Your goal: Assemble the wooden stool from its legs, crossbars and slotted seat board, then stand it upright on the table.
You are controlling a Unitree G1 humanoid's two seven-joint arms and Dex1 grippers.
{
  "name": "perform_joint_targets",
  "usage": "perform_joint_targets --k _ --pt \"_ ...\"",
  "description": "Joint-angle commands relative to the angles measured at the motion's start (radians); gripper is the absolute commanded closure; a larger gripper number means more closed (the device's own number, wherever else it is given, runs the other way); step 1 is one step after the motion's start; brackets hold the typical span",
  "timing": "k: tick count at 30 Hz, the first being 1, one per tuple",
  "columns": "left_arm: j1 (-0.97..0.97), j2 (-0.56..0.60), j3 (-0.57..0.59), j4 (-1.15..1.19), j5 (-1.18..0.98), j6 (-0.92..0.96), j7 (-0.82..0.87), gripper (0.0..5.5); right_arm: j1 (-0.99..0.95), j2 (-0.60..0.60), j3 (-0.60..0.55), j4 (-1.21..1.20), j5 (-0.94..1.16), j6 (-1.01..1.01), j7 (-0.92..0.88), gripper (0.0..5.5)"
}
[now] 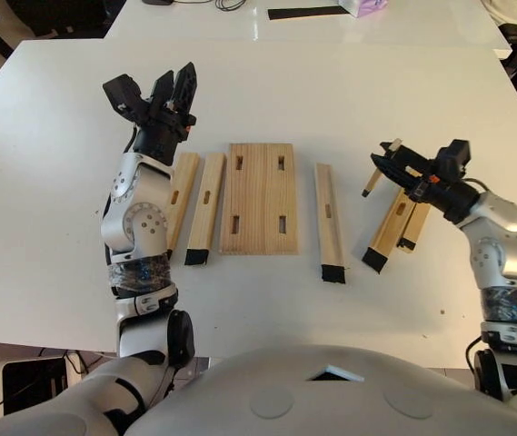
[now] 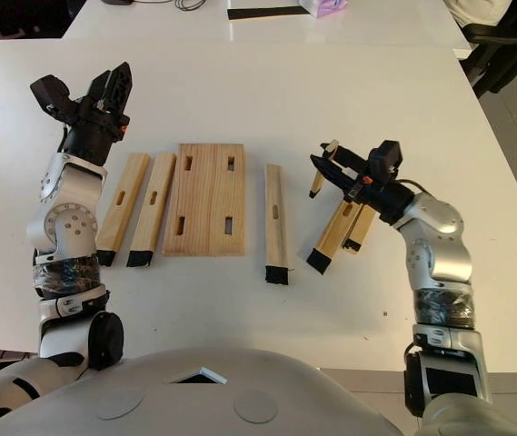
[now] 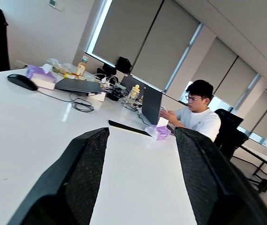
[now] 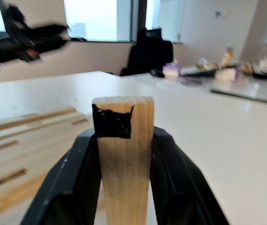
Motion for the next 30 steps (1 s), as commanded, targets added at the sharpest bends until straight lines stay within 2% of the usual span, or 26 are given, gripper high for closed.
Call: perform_joint_targets --k 1,8,17,22,24,27,30 --pt "-0.038 0.017 -0.017 0.048 0.006 0.018 -0.028 2.91 0.01 0.039 0.001 0.108 -0.062 -0.091 -0.045 4.2" --pt "-0.019 0.013 -0.008 0.04 0.009 0.007 -0.023 2.91 0.132 -0.005 -0.002 0.002 -0.022 -0.058 -0.016 4.2" --pt "0.022 -0.009 -0.002 -0.006 0.008 -0.005 0.004 2.91 0.065 -0.056 -0.008 -0.03 0.005 0.009 -0.017 4.2" --pt "0.1 -0.038 0.02 -0.07 0.01 -0.032 0.039 2.91 -0.023 -0.24 -0.078 -0.189 0.186 0.288 0.101 4.2" --pt "0.127 -0.053 0.026 -0.095 0.014 -0.05 0.057 2.91 -0.055 -0.311 -0.086 -0.182 0.224 0.373 0.181 4.2" --pt "0.136 -0.06 0.031 -0.098 0.014 -0.068 0.067 2.91 -0.073 -0.369 -0.078 -0.123 0.198 0.384 0.259 4.2" --pt "0.133 -0.059 0.027 -0.091 0.014 -0.071 0.064 2.91 -0.067 -0.367 -0.058 -0.115 0.179 0.371 0.297 4.2"
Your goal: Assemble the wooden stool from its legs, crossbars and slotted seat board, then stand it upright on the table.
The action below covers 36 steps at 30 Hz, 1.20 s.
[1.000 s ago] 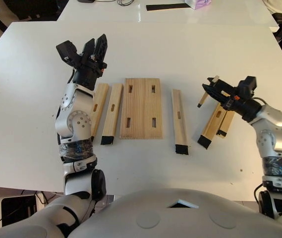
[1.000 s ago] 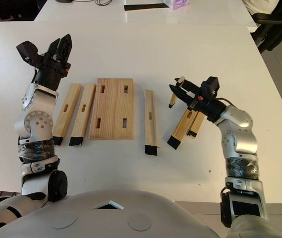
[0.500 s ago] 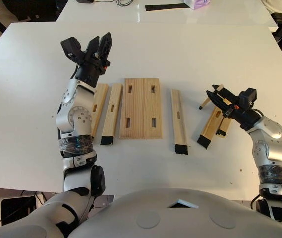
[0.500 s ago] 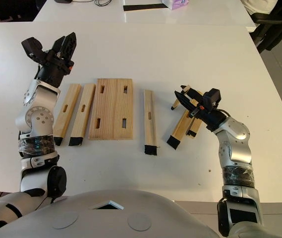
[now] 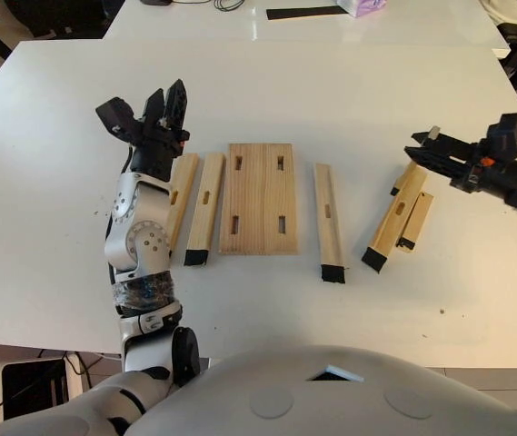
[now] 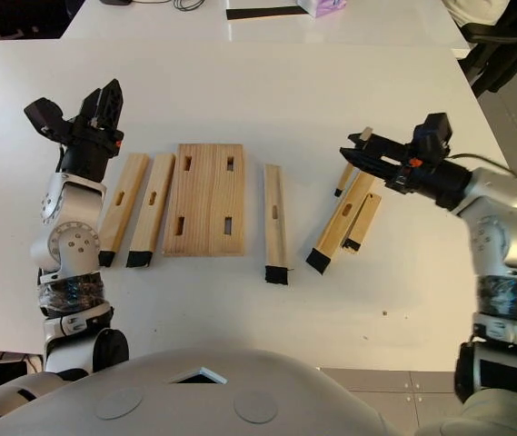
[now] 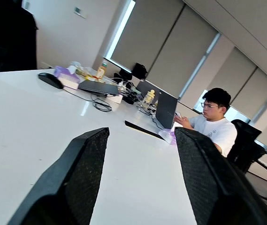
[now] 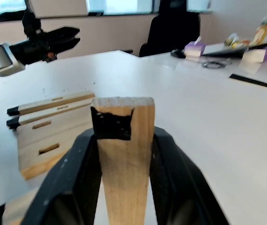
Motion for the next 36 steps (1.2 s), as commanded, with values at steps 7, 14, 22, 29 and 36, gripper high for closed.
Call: perform_joint_targets --k 7,14,22,29,36 --pt "-0.027 0.018 -0.013 0.026 0.006 0.005 -0.006 2.91 0.045 0.02 0.024 -0.001 -0.067 -0.051 0.052 4.2" --pt "-0.044 0.033 -0.015 0.045 0.004 0.01 -0.017 2.91 0.039 0.023 0.012 0.053 -0.108 -0.099 0.047 4.2" --pt "-0.055 0.048 -0.018 0.062 0.001 0.013 -0.026 2.91 0.044 0.056 0.026 0.113 -0.146 -0.151 0.028 4.2" --pt "-0.063 0.053 -0.021 0.071 0.0 0.014 -0.037 2.91 0.054 0.071 0.016 0.094 -0.142 -0.154 0.02 4.2" --pt "-0.07 0.056 -0.028 0.083 0.003 0.019 -0.043 2.91 0.11 0.13 0.043 0.074 -0.138 -0.163 0.001 4.2"
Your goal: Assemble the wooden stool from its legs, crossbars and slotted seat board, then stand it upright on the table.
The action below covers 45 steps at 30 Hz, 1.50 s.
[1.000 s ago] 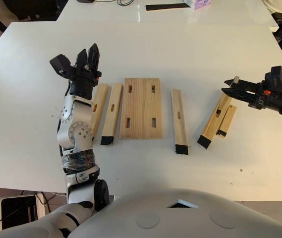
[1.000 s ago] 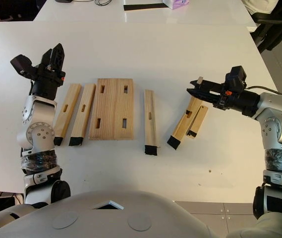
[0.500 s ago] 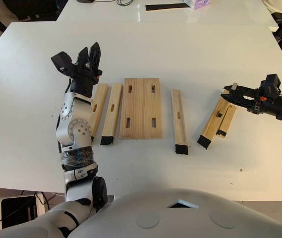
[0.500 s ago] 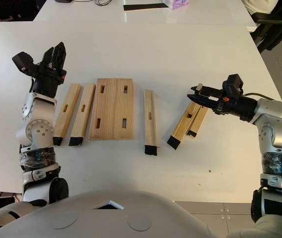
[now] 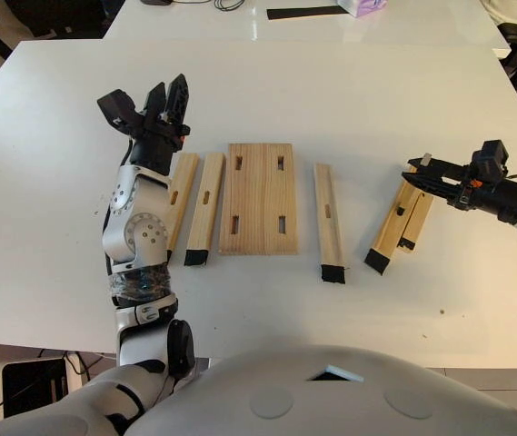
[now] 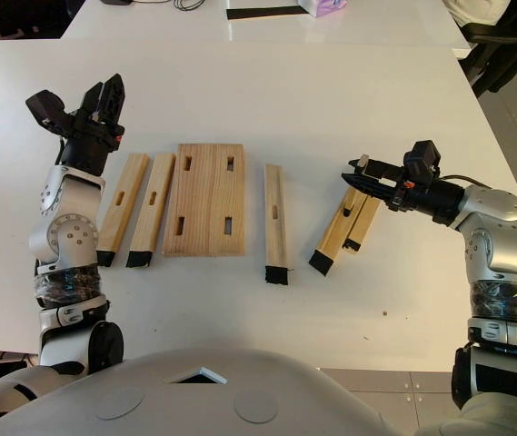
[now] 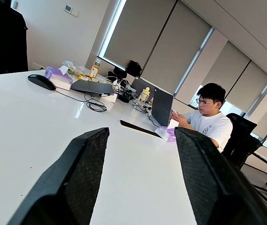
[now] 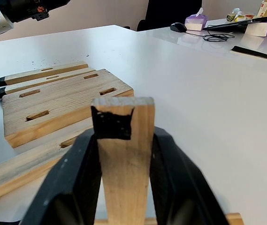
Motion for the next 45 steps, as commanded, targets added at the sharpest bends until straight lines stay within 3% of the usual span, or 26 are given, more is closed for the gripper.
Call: perform_joint_targets --k 1,10,20,29,45 --pt "-0.024 0.016 -0.01 0.022 0.004 0.023 -0.013 2.91 0.082 0.068 0.028 -0.066 0.003 0.002 -0.028 4.2" --pt "-0.094 0.06 -0.014 0.08 0.002 0.065 -0.055 2.91 0.189 0.147 0.021 -0.155 -0.017 -0.094 -0.138 4.2" --pt "-0.096 0.069 -0.015 0.077 0.005 0.1 -0.067 2.91 0.453 0.194 -0.001 -0.272 -0.032 -0.18 -0.254 4.2" --pt "-0.102 0.07 -0.013 0.07 0.003 0.115 -0.067 2.91 0.444 0.184 0.073 -0.211 -0.101 -0.217 -0.301 4.2" --pt "-0.08 0.055 -0.01 0.049 -0.006 0.113 -0.069 2.91 0.511 0.149 0.094 -0.188 -0.106 -0.255 -0.302 4.2"
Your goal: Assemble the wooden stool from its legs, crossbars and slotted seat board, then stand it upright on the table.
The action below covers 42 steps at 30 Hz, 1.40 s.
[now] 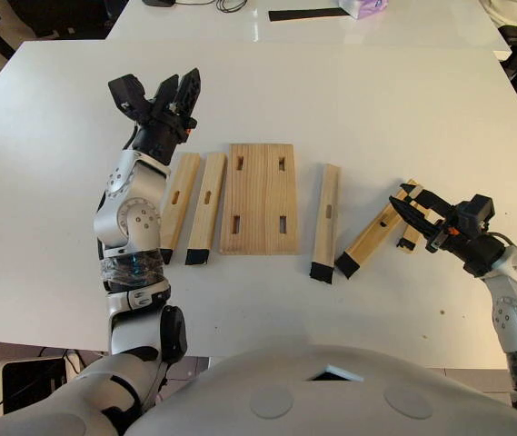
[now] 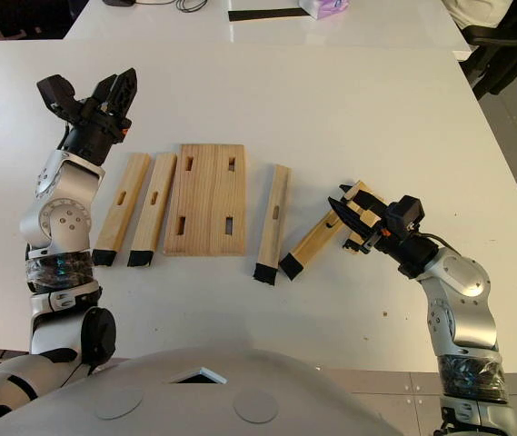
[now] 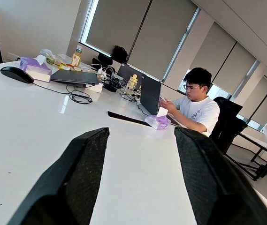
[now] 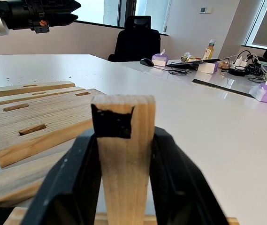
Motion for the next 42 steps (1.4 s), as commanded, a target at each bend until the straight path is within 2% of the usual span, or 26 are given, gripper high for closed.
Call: perform_joint_targets --k 1,12,13,17,23,29,32,35,38,40,42 --pt "0.003 -0.001 -0.004 -0.009 -0.005 0.009 -0.004 2.91 0.098 -0.023 0.072 0.097 -0.106 0.08 0.005 4.2" --pt "0.008 -0.004 0.0 -0.01 -0.004 0.001 -0.007 2.91 0.071 -0.04 0.077 0.112 -0.089 0.095 -0.017 4.2" --pt "0.011 -0.004 0.0 -0.011 -0.005 -0.001 -0.01 2.91 0.068 -0.043 0.065 0.098 -0.073 0.097 -0.018 3.83" --pt "0.027 -0.004 0.011 -0.016 -0.004 -0.014 -0.012 2.91 0.016 -0.037 0.002 0.012 0.016 0.162 -0.042 3.34" --pt "0.047 -0.014 0.025 -0.034 -0.009 -0.035 -0.01 2.91 -0.011 -0.082 0.004 -0.04 -0.023 0.251 -0.043 2.51" --pt "0.098 -0.027 0.037 -0.087 -0.016 -0.05 0.0 2.91 -0.018 -0.184 -0.043 -0.068 0.009 0.327 0.058 2.51" --pt "0.119 -0.034 0.042 -0.103 -0.021 -0.056 0.004 2.91 -0.017 -0.249 -0.106 -0.113 0.055 0.381 0.103 2.51" --pt "0.143 -0.04 0.05 -0.122 -0.025 -0.067 0.014 2.91 -0.079 -0.307 -0.186 -0.184 0.149 0.468 0.119 2.51" --pt "0.17 -0.059 0.054 -0.149 -0.023 -0.087 0.033 2.91 -0.265 -0.344 -0.204 -0.214 0.287 0.605 0.084 2.51" --pt "0.17 -0.069 0.052 -0.145 -0.019 -0.098 0.037 2.91 -0.415 -0.319 -0.179 -0.202 0.368 0.693 0.013 2.51" --pt "0.167 -0.073 0.046 -0.136 -0.016 -0.105 0.037 2.91 -0.501 -0.278 -0.092 -0.212 0.307 0.706 -0.05 2.51"
